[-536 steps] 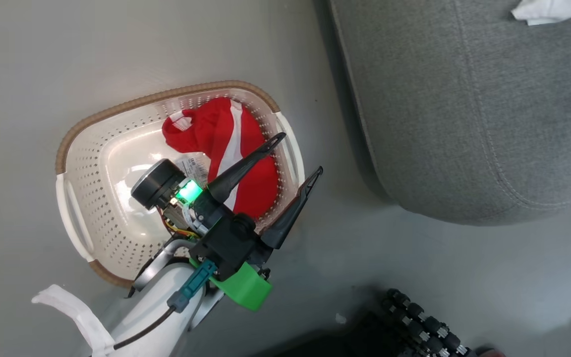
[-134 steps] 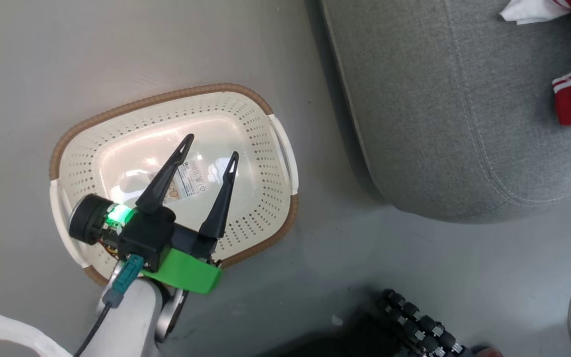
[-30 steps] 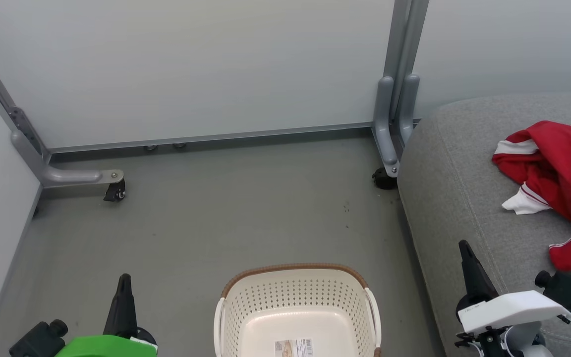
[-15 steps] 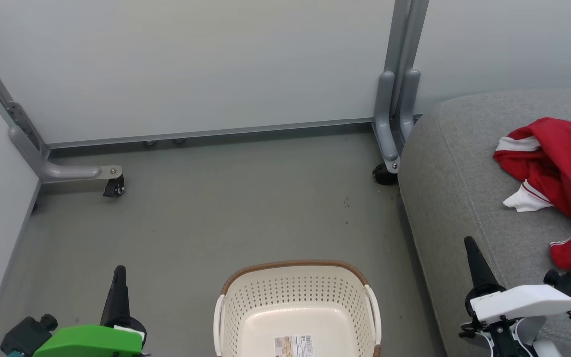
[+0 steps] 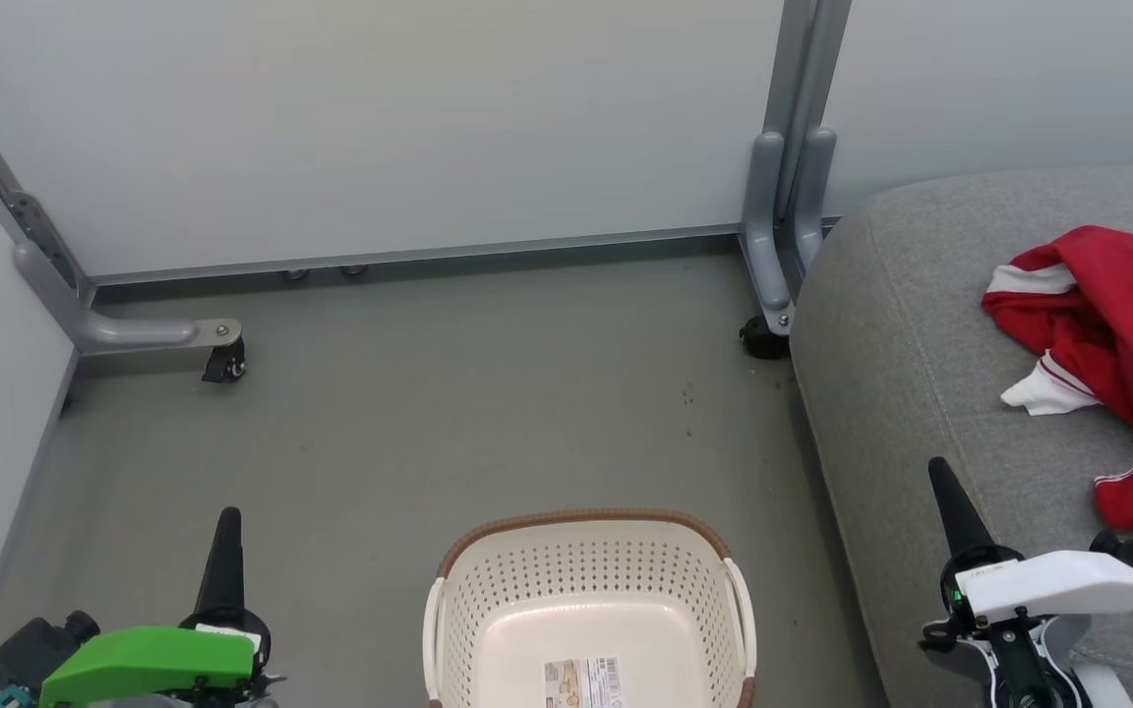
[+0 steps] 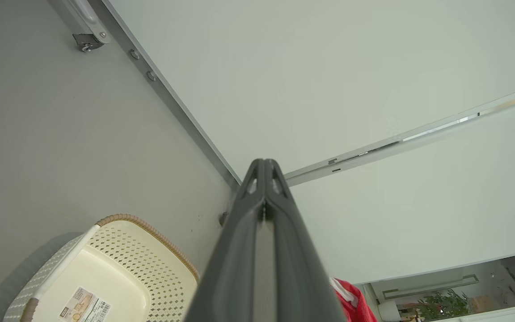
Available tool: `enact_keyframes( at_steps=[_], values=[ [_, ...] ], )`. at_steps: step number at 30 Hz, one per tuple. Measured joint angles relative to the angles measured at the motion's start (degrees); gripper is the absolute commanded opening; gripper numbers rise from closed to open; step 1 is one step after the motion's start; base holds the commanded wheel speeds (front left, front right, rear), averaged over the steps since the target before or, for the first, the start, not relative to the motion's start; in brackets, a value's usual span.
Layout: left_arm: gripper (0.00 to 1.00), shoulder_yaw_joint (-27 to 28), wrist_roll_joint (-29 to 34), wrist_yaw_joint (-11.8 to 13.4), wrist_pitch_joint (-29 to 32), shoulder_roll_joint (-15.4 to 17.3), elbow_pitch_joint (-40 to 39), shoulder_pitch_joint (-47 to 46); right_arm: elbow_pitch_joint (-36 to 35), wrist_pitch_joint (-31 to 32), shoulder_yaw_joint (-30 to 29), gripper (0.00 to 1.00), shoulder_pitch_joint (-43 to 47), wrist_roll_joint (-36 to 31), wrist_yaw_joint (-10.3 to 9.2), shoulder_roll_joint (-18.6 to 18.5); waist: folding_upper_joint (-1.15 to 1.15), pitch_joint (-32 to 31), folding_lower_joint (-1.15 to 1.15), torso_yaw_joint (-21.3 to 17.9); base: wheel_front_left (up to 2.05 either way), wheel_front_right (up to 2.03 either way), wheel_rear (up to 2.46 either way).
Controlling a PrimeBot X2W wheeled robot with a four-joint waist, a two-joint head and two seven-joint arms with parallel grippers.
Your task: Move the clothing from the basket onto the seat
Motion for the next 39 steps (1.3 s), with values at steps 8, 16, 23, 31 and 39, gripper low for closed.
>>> enact_keyframes(
  at_steps=[8, 16, 23, 31, 39],
  values=[
    [0.00, 0.70, -4.08, -0.62, 1.09, 0.01, 0.78, -1.05, 0.27, 1.04, -0.79, 0.00, -0.83, 4.25, 0.00, 0.01, 0.00, 0.42, 0.00, 0.01, 0.00, 0.00, 0.00],
    [0.00, 1.54, -7.97, -1.01, 2.19, 0.01, 1.23, -2.07, 0.49, 2.21, -1.53, 0.00, -1.38, 8.21, 0.00, 0.02, 0.00, 0.84, 0.00, 0.02, 0.00, 0.00, 0.00],
    [0.00, 2.20, -11.06, -1.48, 3.15, 0.00, 1.75, -2.68, 0.69, 3.07, -2.19, 0.00, -2.01, 11.33, 0.00, 0.03, 0.00, 1.19, 0.00, 0.03, 0.00, 0.00, 0.00],
    [0.00, 2.85, -14.51, -1.99, 4.11, -0.01, 2.36, -3.65, 0.96, 4.08, -2.89, 0.00, -2.49, 14.83, 0.00, 0.05, 0.00, 1.61, 0.00, 0.04, 0.00, 0.00, 0.00],
    [0.00, 3.66, -17.74, -2.49, 5.10, -0.04, 2.80, -4.65, 1.18, 5.06, -3.56, 0.00, -3.18, 18.11, 0.00, 0.09, 0.00, 2.03, 0.00, 0.05, 0.00, 0.00, 0.00]
  ],
)
